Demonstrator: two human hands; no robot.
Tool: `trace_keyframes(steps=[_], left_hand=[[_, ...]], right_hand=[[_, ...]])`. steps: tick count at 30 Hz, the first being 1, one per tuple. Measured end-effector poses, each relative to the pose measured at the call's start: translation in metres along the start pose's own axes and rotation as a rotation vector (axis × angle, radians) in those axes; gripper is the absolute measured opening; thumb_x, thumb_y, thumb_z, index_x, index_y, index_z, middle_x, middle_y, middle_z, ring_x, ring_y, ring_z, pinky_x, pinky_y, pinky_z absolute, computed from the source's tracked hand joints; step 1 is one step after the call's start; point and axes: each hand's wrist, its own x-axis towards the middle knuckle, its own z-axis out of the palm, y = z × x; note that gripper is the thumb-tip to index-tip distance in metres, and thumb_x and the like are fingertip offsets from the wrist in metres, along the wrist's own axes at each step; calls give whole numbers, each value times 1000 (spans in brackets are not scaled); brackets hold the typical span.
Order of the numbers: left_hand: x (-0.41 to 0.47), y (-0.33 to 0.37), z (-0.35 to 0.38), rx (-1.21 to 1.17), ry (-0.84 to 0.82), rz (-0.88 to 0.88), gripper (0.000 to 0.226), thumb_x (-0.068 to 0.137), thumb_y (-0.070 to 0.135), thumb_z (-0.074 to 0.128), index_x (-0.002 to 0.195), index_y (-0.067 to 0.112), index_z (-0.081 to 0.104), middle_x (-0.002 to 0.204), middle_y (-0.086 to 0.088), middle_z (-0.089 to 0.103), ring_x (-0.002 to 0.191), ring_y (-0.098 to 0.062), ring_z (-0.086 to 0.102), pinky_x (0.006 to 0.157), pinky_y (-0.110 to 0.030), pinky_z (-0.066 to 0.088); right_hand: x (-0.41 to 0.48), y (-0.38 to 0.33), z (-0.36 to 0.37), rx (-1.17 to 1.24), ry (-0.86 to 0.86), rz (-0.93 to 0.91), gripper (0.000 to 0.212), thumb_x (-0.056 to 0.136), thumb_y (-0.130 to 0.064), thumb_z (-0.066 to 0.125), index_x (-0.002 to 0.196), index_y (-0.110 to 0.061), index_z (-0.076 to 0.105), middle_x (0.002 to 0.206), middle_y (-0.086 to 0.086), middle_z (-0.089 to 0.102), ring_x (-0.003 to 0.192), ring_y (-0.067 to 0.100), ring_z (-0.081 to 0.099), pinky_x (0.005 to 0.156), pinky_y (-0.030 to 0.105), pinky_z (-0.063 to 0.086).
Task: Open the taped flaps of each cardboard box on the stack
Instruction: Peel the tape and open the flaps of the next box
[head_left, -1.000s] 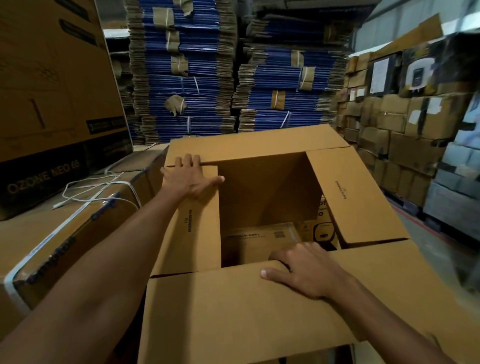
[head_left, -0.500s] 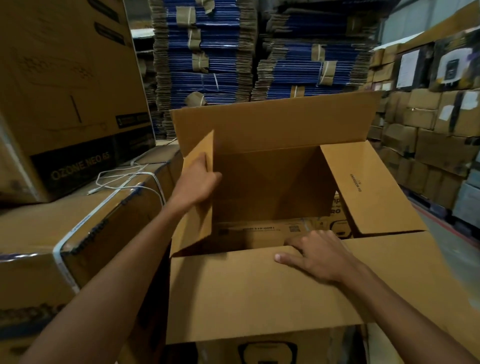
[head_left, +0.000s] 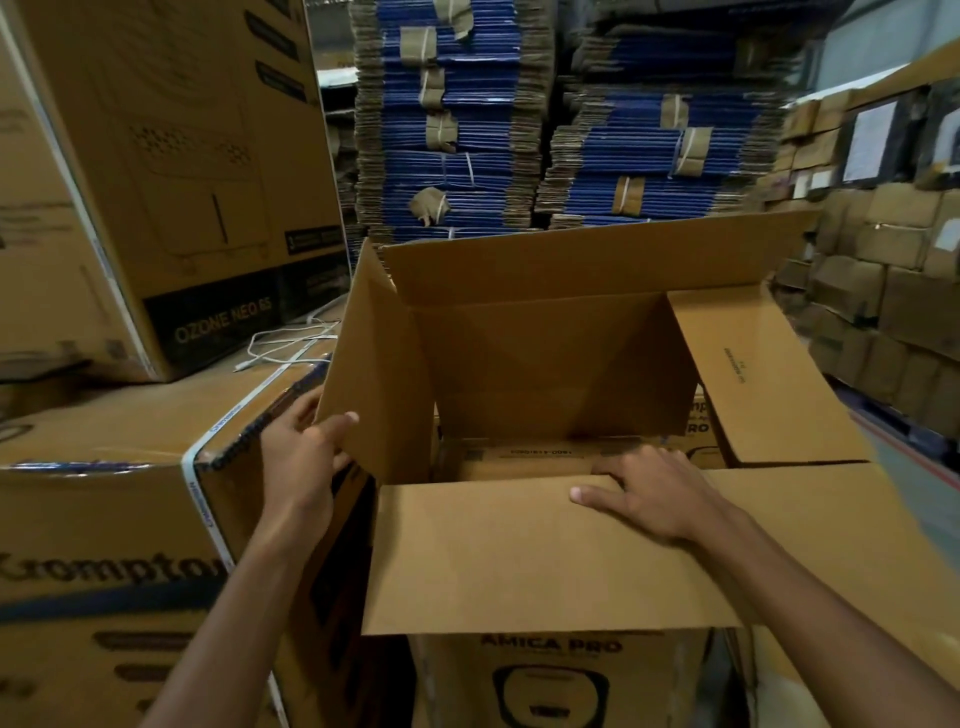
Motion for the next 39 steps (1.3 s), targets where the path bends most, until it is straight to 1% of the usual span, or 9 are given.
trace_keyframes(steps=[4, 7, 13, 18, 21, 26, 29, 33, 39], left_hand=[[-11, -29, 23, 263, 45, -8, 34, 104, 34, 55, 127, 10, 60, 102, -4, 67, 93, -21, 66, 80, -37, 54], [-10, -30, 37, 339, 53, -45, 35, 106, 42, 45, 97, 11, 58, 78, -6, 57, 65, -16, 53, 57, -28, 38], [-1, -33, 43, 374, 53, -44, 35, 107, 42, 42, 81, 18, 44, 78, -9, 56, 62, -18, 51, 56, -28, 38], [4, -40, 38, 385, 34, -48, 38, 107, 42, 40, 89, 10, 52, 77, -11, 58, 59, -19, 51, 54, -29, 38], [4, -39, 38, 390, 25, -44, 38, 108, 41, 40, 86, 12, 50, 75, -10, 56, 58, -19, 49, 53, -29, 36], [3, -34, 39, 386, 0, -19, 35, 109, 38, 38, 88, 12, 50, 75, -9, 54, 60, -19, 48, 55, -30, 34], [7, -35, 37, 383, 6, -42, 36, 109, 40, 39, 94, 10, 53, 76, -9, 55, 62, -20, 49, 56, -30, 35], [12, -35, 36, 380, 14, -52, 38, 108, 44, 41, 100, 10, 56, 77, -8, 57, 64, -20, 51, 58, -31, 38], [3, -26, 50, 395, 8, -27, 44, 107, 48, 41, 108, 5, 48, 88, -13, 60, 78, -28, 60, 68, -40, 48]], right_hand=[[0, -6, -6, 135, -47, 103, 80, 85, -89, 23, 121, -34, 68, 93, -5, 73, 84, 6, 68, 88, 38, 52], [7, -3, -18, 261, -71, 232, 57, 96, -72, 40, 121, -29, 68, 113, -2, 68, 99, 14, 65, 93, 44, 54], [11, 27, -63, 67, -141, 492, 42, 100, -39, 61, 128, -8, 58, 126, 12, 62, 108, 27, 61, 88, 38, 52], [-4, 44, -97, -150, 240, 484, 29, 97, -28, 59, 121, -12, 57, 105, 8, 62, 96, 27, 62, 86, 45, 57], [-21, 85, -115, -368, 365, 614, 28, 96, -28, 55, 116, -10, 60, 112, 14, 65, 109, 33, 59, 98, 47, 47], [-48, 146, -106, -296, 155, 789, 39, 100, -38, 52, 129, -12, 56, 135, 14, 54, 129, 35, 44, 109, 54, 35], [-49, 124, -97, -157, 314, 707, 50, 100, -43, 55, 139, -13, 51, 142, 13, 53, 134, 34, 43, 113, 55, 32], [-75, 15, -69, 232, 634, 397, 33, 101, -33, 57, 134, -26, 55, 139, -2, 55, 129, 17, 48, 108, 40, 39], [-127, -123, 22, 436, 755, 118, 19, 101, -43, 47, 91, -35, 60, 87, -22, 56, 84, -3, 52, 76, 25, 48]])
